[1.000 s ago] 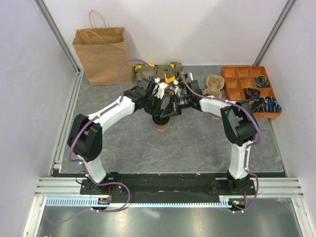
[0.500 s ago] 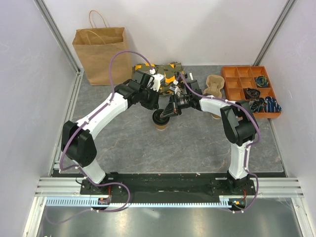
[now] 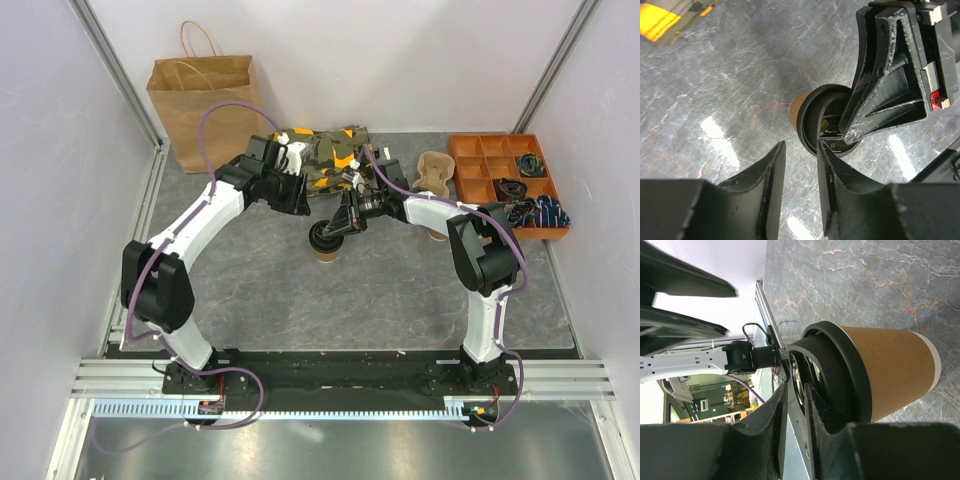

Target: Pack the takeout coffee

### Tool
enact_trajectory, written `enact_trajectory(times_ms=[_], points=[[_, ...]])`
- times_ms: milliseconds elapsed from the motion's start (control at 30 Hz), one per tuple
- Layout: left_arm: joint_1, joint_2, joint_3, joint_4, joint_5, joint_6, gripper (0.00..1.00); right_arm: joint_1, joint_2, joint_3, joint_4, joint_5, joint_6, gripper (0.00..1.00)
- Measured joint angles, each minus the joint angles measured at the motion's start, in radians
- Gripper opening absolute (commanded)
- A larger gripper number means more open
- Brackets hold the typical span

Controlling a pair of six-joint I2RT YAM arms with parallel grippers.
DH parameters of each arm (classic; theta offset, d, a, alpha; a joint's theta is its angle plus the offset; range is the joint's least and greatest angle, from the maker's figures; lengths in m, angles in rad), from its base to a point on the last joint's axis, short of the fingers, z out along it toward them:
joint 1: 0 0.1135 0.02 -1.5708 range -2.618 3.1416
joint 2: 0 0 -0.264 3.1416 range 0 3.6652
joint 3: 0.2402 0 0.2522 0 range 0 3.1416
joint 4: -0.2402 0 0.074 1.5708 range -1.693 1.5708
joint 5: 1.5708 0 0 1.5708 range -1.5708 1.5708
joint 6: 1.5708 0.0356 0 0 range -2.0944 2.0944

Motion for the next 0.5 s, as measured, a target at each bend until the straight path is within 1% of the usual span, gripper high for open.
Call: enact_trajectory(times_ms=[200,367,500], points=[[0.008,0.042,-0.029,0.032,0.073,-0.016,0.4,0.0,0.0,0.002,0.008,-0.008,0.01,0.3],[0.011,0.084,-0.054,0.058,0.127,-0.024,0.37,0.0,0.0,0.002,0.013,-0.011,0.018,0.3],[0.014,0.095,-0.087,0.076,0.169,-0.028,0.36,0.0,0.0,0.004,0.011,-0.011,0.022,0.34]])
